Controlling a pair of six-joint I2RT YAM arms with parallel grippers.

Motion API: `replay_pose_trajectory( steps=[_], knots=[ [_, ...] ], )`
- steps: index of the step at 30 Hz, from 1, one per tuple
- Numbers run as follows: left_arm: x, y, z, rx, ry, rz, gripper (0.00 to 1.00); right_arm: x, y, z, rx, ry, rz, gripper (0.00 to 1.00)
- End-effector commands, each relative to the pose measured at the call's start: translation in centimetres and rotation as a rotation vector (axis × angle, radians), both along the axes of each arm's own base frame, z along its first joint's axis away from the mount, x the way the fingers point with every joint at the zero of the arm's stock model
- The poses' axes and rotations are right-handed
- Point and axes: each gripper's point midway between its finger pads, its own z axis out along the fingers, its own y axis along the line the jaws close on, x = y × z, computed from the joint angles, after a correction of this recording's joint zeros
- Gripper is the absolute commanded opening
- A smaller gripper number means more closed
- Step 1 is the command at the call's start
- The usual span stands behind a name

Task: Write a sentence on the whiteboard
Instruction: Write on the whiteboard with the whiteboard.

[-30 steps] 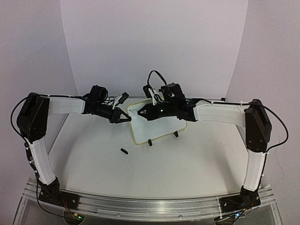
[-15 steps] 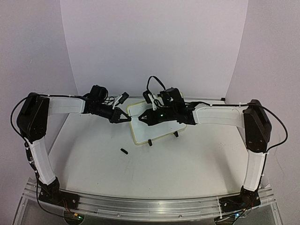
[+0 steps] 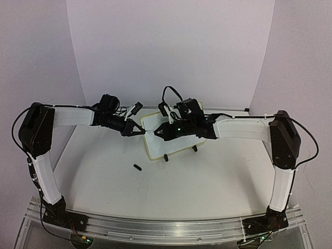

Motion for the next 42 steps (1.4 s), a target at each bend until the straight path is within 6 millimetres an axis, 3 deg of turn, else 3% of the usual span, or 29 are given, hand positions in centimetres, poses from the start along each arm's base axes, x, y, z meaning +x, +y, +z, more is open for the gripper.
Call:
replay_pose_trajectory(
  steps=[1,29,34,42],
  knots=[
    [-1.6,0.2,-1.9,0.082,0.06,-0.01,0.0,1.8,-0.9,5.2,0.046,-0.121,-0.073,0.0],
    [-1.8,-0.1,-2.4,0.092,0.071,-0.017,0.0,2.0,-0.5,7.8,0.116,-0.181,-0.075,0.0],
    [-1.8,-0.1,-2.4,0.092,0.07,-0.016,0.0,2.0,-0.5,7.2,0.11,-0.17,-0.071,0.0],
    [-1.8,0.0,-2.4,0.098,0.07,-0.016,0.0,1.4,-1.0,4.4,0.07,-0.117,-0.071,0.0]
  ],
)
